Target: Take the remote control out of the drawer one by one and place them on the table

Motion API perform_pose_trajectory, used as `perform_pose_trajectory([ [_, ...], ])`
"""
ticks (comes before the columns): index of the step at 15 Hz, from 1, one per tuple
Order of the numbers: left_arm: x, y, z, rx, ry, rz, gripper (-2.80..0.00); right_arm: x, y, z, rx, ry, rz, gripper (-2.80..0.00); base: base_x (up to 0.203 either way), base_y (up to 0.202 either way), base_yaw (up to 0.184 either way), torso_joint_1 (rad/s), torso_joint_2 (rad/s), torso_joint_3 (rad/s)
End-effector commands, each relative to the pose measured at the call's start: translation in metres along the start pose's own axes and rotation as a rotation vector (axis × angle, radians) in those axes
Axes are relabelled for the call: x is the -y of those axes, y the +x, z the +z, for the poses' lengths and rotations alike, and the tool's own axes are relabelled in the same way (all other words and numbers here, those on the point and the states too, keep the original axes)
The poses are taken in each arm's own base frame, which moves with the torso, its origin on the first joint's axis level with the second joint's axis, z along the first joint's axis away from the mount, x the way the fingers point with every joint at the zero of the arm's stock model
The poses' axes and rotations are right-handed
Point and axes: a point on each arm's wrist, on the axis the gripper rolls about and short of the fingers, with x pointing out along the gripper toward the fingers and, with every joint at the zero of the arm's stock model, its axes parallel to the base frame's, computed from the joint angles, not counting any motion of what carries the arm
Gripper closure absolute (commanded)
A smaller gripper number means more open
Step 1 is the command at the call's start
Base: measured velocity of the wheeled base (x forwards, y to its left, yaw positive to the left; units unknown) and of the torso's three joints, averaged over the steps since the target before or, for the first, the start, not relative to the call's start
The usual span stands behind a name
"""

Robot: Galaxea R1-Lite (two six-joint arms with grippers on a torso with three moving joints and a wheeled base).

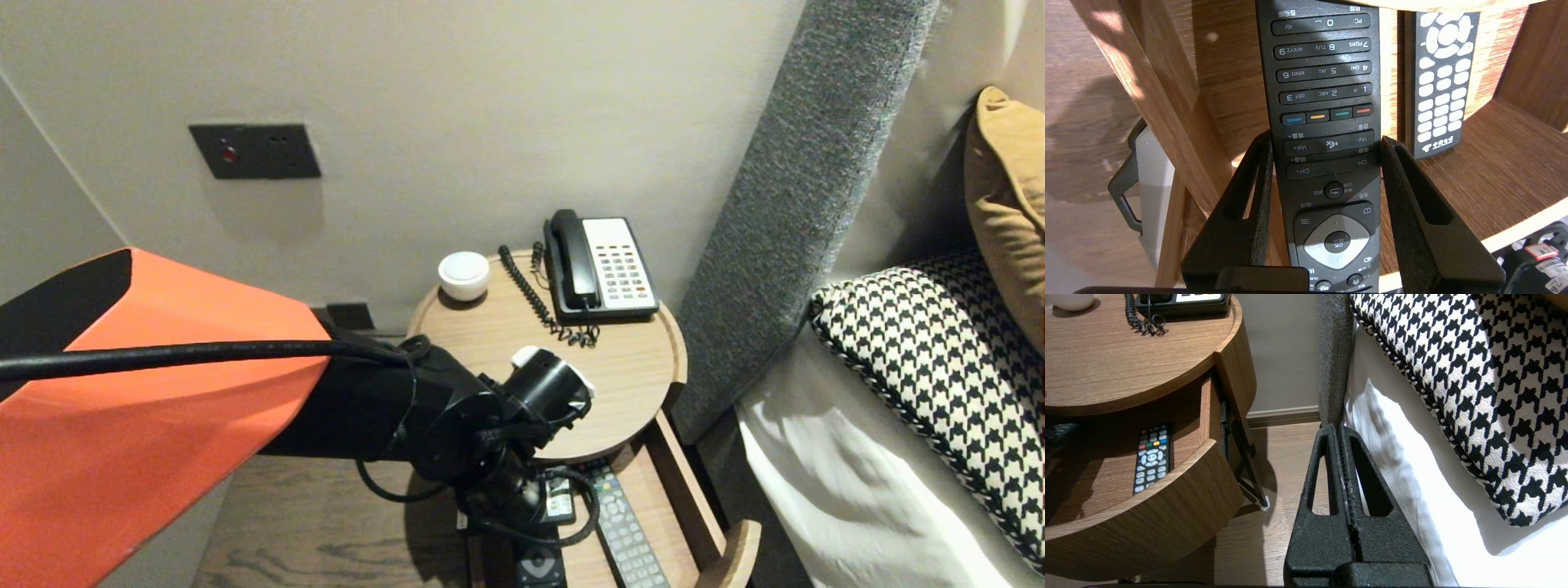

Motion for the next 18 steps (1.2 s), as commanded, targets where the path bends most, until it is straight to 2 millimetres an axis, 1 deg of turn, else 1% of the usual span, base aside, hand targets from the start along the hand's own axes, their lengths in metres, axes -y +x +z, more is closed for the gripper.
perform_pose_trajectory([
  [1, 0.001, -0.005, -0.001, 0.006, -0.002, -0.009, 0.0, 0.0, 0.002, -0.011, -0.04, -0.001, -0.001, 0.0, 0.0, 0.0, 0.0, 0.0, 0.0, 0.0],
  [5, 0.002, -0.017, -0.011, 0.006, 0.02, -0.022, 0.0, 0.0, 0.002, -0.011, -0.04, -0.001, -0.001, 0.0, 0.0, 0.0, 0.0, 0.0, 0.0, 0.0],
  [7, -0.001, -0.022, -0.016, 0.001, 0.026, -0.019, 0.0, 0.0, 0.002, -0.011, -0.04, -0.001, -0.001, 0.0, 0.0, 0.0, 0.0, 0.0, 0.0, 0.0],
  [10, -0.006, -0.036, -0.023, 0.007, 0.03, -0.031, 0.0, 0.0, 0.002, -0.011, -0.04, -0.001, -0.001, 0.0, 0.0, 0.0, 0.0, 0.0, 0.0, 0.0],
  [16, -0.015, -0.053, -0.036, 0.002, 0.047, -0.039, 0.0, 0.0, 0.002, -0.011, -0.04, -0.001, -0.001, 0.0, 0.0, 0.0, 0.0, 0.0, 0.0, 0.0],
  [18, -0.02, -0.063, -0.04, 0.012, 0.047, -0.05, 0.0, 0.0, 0.002, -0.011, -0.04, -0.001, -0.001, 0.0, 0.0, 0.0, 0.0, 0.0, 0.0, 0.0],
])
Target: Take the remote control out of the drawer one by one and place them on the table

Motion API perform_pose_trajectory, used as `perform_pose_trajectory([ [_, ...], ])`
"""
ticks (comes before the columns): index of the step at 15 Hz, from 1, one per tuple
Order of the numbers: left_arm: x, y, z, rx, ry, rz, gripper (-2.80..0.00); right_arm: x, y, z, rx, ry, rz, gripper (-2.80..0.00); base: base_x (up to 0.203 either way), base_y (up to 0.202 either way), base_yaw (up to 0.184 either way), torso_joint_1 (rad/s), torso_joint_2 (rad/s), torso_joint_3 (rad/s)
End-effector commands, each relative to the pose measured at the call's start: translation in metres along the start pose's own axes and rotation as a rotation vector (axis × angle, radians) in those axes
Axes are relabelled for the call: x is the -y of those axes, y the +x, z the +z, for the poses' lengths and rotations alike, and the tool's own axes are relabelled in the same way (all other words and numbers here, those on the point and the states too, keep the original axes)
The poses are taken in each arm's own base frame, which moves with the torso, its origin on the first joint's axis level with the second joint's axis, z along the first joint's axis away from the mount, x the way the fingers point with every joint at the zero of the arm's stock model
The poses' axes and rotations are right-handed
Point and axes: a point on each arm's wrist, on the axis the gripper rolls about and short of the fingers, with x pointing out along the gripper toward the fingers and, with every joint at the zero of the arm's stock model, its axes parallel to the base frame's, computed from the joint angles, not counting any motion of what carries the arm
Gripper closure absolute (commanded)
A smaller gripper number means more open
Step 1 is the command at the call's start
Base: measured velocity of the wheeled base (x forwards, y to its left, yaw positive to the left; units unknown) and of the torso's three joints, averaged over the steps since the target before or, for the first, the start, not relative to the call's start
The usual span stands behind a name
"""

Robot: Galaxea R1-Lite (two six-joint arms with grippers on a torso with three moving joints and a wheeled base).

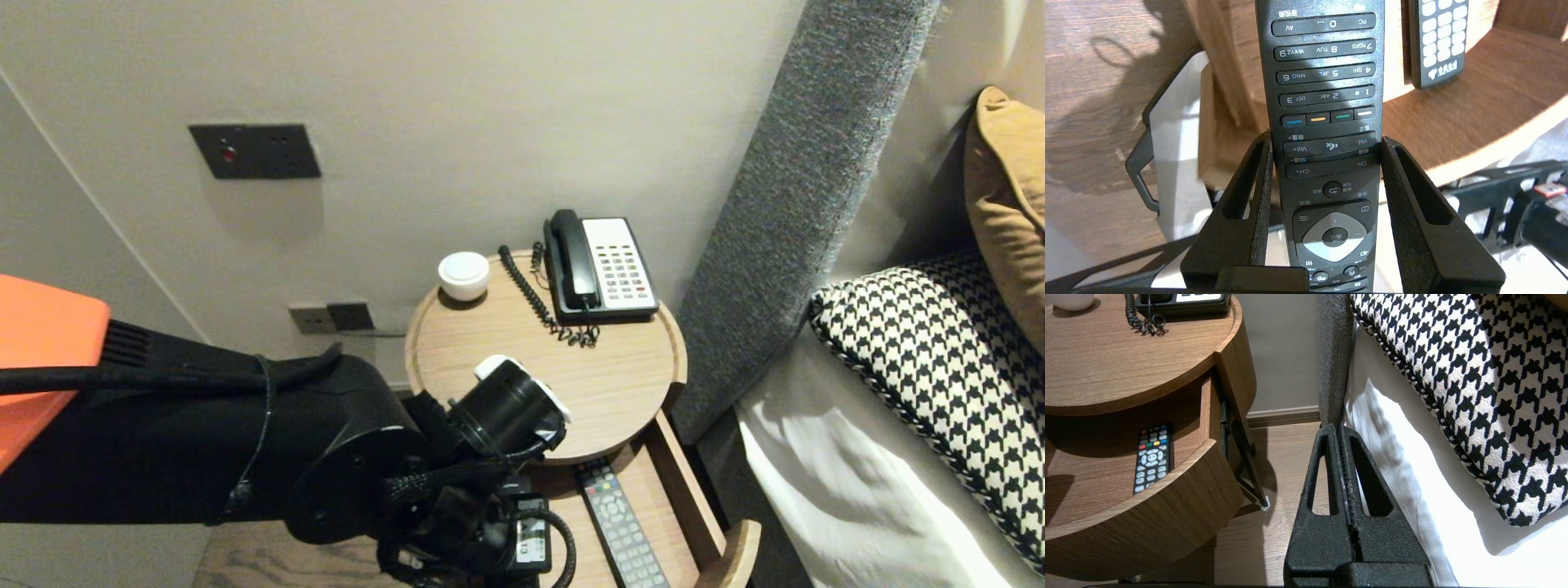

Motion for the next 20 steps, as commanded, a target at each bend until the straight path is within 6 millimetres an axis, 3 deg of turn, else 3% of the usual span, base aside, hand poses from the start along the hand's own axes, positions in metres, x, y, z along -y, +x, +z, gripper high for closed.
perform_pose_trajectory([
  [1, -0.004, -0.015, -0.003, 0.019, -0.006, -0.019, 0.0, 0.0, 0.002, -0.011, -0.04, -0.001, -0.001, 0.0, 0.0, 0.0, 0.0, 0.0, 0.0, 0.0],
  [10, -0.01, -0.028, 0.01, 0.076, -0.047, -0.034, 0.0, 0.0, 0.002, -0.011, -0.04, -0.001, -0.001, 0.0, 0.0, 0.0, 0.0, 0.0, 0.0, 0.0],
  [15, -0.018, -0.026, 0.057, 0.157, -0.145, -0.035, 0.0, 0.0, 0.002, -0.011, -0.04, -0.001, -0.001, 0.0, 0.0, 0.0, 0.0, 0.0, 0.0, 0.0],
  [20, -0.031, -0.011, 0.097, 0.191, -0.205, 0.004, 0.0, 0.0, 0.002, -0.011, -0.04, -0.001, -0.001, 0.0, 0.0, 0.0, 0.0, 0.0, 0.0, 0.0],
])
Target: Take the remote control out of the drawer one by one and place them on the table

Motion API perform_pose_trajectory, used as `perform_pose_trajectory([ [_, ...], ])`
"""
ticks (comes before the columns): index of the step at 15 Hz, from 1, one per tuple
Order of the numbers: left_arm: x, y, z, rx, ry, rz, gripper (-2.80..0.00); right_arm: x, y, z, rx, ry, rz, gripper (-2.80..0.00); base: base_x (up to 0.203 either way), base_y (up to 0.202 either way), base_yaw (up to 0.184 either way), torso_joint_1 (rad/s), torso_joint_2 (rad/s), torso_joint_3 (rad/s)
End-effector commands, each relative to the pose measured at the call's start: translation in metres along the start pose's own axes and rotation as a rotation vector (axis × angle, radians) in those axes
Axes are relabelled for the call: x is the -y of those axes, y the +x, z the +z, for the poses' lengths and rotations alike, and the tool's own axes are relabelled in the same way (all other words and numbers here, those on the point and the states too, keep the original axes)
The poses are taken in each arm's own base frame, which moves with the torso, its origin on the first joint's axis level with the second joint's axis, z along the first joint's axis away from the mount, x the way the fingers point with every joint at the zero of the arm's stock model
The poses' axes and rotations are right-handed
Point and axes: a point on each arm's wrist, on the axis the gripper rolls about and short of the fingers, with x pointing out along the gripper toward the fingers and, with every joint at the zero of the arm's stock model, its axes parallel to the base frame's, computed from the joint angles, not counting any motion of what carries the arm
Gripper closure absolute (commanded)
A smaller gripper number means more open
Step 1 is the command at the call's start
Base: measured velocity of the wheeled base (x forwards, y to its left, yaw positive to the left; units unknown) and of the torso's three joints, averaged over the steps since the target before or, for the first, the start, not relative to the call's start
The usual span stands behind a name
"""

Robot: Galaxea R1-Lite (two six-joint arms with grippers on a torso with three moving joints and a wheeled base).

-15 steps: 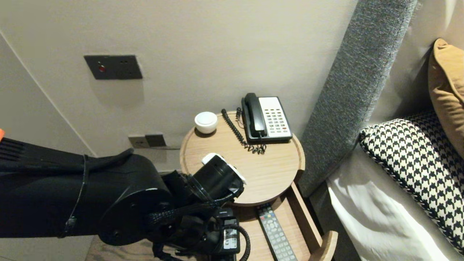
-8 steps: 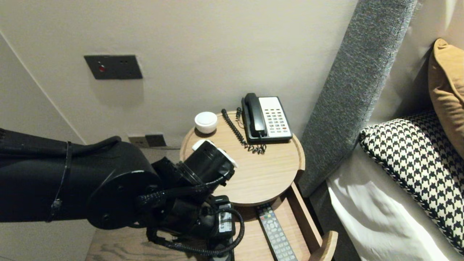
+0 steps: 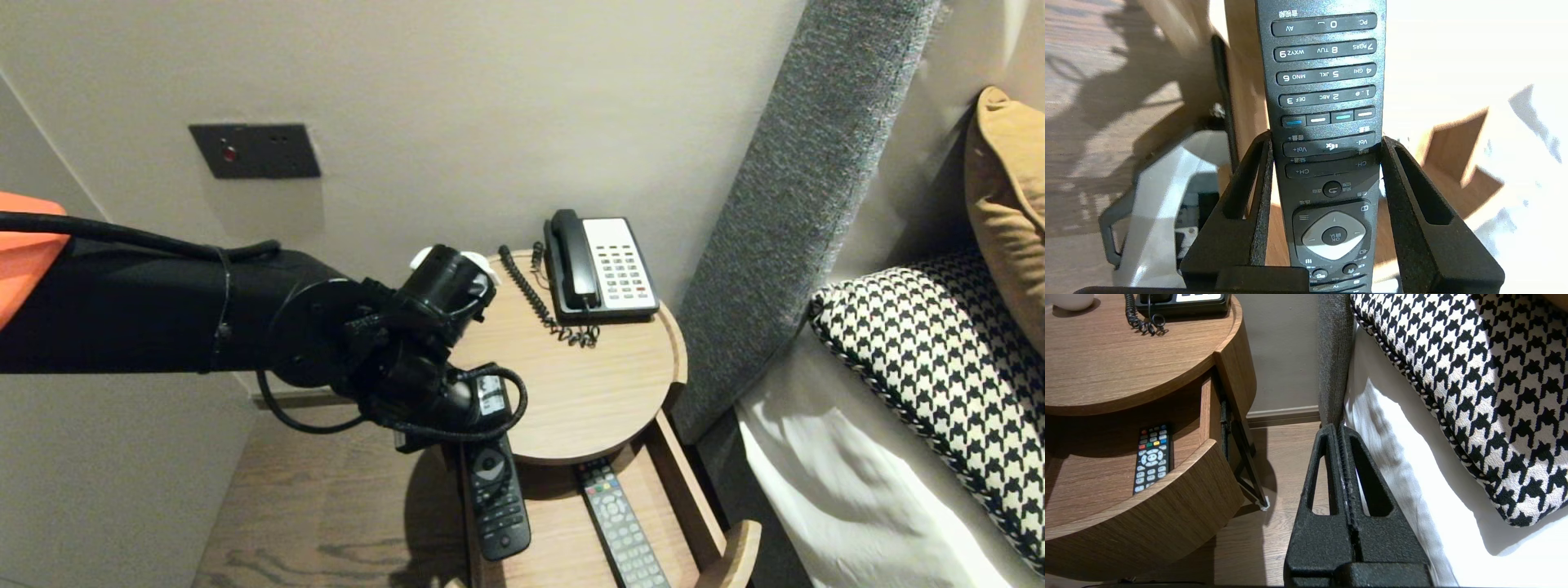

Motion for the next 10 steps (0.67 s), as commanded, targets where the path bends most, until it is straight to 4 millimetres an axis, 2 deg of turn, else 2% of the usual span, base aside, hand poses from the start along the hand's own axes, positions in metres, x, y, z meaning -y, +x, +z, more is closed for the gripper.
perform_pose_trajectory([
  [1, -0.001, 0.02, 0.015, 0.0, -0.014, 0.03, 0.0, 0.0, 0.002, -0.011, -0.04, 0.0, -0.001, 0.0, 0.0, 0.0, 0.0, 0.0, 0.0, 0.0],
  [4, 0.004, 0.025, 0.026, 0.019, 0.01, 0.041, 0.0, 0.0, 0.002, -0.011, -0.04, 0.0, -0.001, 0.0, 0.0, 0.0, 0.0, 0.0, 0.0, 0.0],
  [10, 0.008, 0.035, 0.035, 0.067, 0.036, 0.089, 0.0, 0.0, 0.002, -0.011, -0.04, 0.0, -0.001, 0.0, 0.0, 0.0, 0.0, 0.0, 0.0, 0.0],
])
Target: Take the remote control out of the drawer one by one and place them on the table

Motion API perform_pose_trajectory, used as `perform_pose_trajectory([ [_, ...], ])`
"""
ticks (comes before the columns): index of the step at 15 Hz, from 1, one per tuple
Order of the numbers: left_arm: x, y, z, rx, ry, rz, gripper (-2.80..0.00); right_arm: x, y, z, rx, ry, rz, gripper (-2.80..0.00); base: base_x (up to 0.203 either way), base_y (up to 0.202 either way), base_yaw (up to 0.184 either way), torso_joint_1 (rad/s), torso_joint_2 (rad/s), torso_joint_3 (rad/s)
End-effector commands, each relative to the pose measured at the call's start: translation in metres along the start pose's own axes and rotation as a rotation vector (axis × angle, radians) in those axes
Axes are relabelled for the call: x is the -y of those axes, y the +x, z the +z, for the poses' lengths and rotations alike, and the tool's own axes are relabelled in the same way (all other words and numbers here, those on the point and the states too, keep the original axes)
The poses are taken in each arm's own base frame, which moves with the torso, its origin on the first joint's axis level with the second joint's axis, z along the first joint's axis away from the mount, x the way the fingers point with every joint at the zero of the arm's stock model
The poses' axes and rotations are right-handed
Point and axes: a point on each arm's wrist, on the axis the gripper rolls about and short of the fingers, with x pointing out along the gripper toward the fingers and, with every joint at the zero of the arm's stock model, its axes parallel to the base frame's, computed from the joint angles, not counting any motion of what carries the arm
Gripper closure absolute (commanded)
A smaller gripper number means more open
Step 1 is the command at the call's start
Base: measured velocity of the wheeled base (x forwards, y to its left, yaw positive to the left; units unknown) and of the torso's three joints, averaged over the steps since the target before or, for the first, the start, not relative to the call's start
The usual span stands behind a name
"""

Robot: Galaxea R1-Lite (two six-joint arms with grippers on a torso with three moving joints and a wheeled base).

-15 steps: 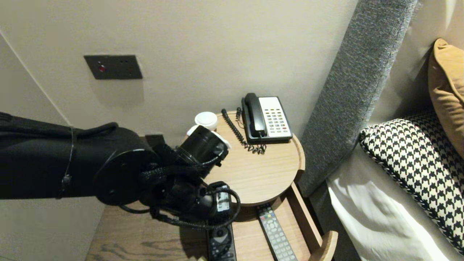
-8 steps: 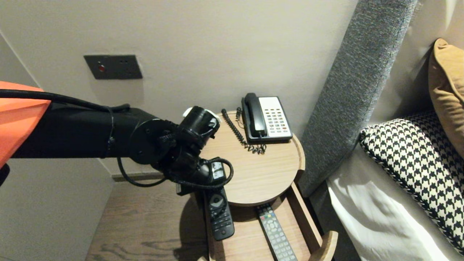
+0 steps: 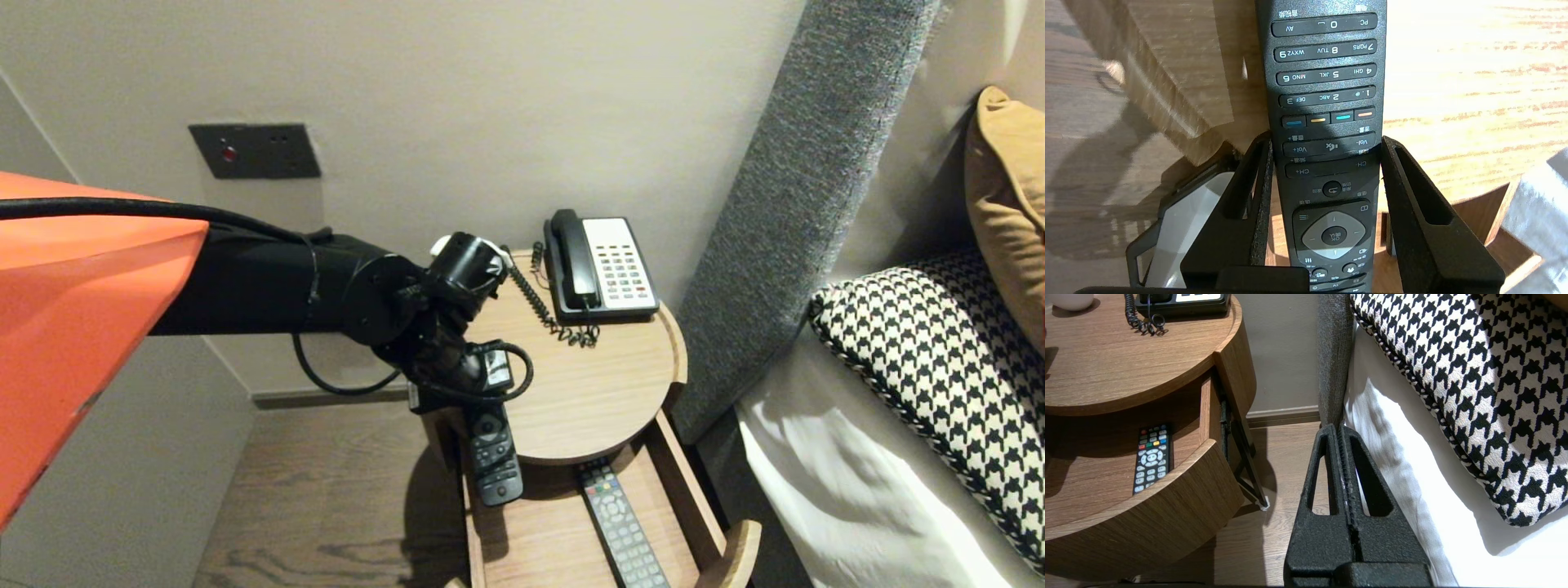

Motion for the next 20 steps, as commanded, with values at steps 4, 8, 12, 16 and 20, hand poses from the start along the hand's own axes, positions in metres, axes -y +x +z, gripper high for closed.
perform_pose_trajectory([
  [4, 0.0, 0.011, 0.011, 0.035, -0.02, 0.032, 0.0, 0.0, 0.002, -0.011, -0.04, 0.0, -0.001, 0.0, 0.0, 0.0, 0.0, 0.0, 0.0, 0.0],
  [8, -0.001, 0.01, 0.022, 0.056, -0.042, 0.029, 0.0, 0.0, 0.002, -0.011, -0.04, 0.0, -0.001, 0.0, 0.0, 0.0, 0.0, 0.0, 0.0, 0.0],
  [12, -0.008, 0.012, 0.036, 0.081, -0.073, 0.035, 0.0, 0.0, 0.002, -0.011, -0.04, 0.0, -0.001, 0.0, 0.0, 0.0, 0.0, 0.0, 0.0, 0.0],
  [16, -0.011, 0.017, 0.045, 0.094, -0.099, 0.039, 0.0, 0.0, 0.002, -0.011, -0.04, 0.0, -0.001, 0.0, 0.0, 0.0, 0.0, 0.0, 0.0, 0.0],
  [20, -0.01, 0.025, 0.048, 0.098, -0.103, 0.044, 0.0, 0.0, 0.002, -0.011, -0.039, 0.0, -0.001, 0.0, 0.0, 0.0, 0.0, 0.0, 0.0, 0.0],
])
